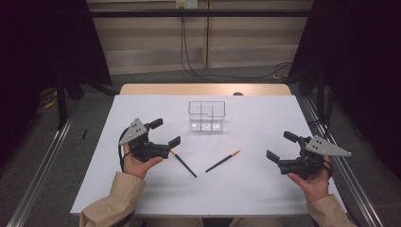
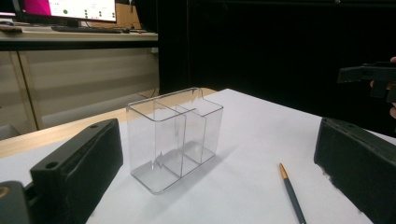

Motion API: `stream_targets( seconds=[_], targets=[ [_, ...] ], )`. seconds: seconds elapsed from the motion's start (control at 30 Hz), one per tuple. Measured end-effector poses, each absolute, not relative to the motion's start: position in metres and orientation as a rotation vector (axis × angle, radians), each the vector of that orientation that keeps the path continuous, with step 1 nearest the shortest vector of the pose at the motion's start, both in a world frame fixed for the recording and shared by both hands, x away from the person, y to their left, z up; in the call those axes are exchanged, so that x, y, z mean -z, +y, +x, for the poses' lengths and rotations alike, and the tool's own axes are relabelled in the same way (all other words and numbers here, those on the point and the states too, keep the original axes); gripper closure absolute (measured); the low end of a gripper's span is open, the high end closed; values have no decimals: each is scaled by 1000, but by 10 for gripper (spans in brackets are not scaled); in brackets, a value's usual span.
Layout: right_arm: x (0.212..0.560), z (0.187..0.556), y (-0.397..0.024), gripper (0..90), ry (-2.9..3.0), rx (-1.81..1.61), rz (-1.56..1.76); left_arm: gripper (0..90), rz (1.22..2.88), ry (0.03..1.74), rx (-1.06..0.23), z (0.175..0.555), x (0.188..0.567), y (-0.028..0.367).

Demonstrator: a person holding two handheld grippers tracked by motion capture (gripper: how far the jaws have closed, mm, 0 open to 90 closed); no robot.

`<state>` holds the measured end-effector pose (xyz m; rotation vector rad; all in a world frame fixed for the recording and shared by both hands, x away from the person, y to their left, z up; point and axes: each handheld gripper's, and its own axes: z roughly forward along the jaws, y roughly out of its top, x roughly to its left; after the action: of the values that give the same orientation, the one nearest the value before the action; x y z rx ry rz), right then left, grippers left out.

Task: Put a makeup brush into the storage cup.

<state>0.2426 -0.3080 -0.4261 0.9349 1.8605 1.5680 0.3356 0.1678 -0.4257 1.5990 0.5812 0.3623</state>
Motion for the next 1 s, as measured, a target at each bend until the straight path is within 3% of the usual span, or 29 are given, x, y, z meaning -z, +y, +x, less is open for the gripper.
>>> stream_targets(
  seconds=[1.0],
  targets=[
    [426,243,-307,21,1869,-1571,928,11,1648,607,-313,349,430,147]
  ],
)
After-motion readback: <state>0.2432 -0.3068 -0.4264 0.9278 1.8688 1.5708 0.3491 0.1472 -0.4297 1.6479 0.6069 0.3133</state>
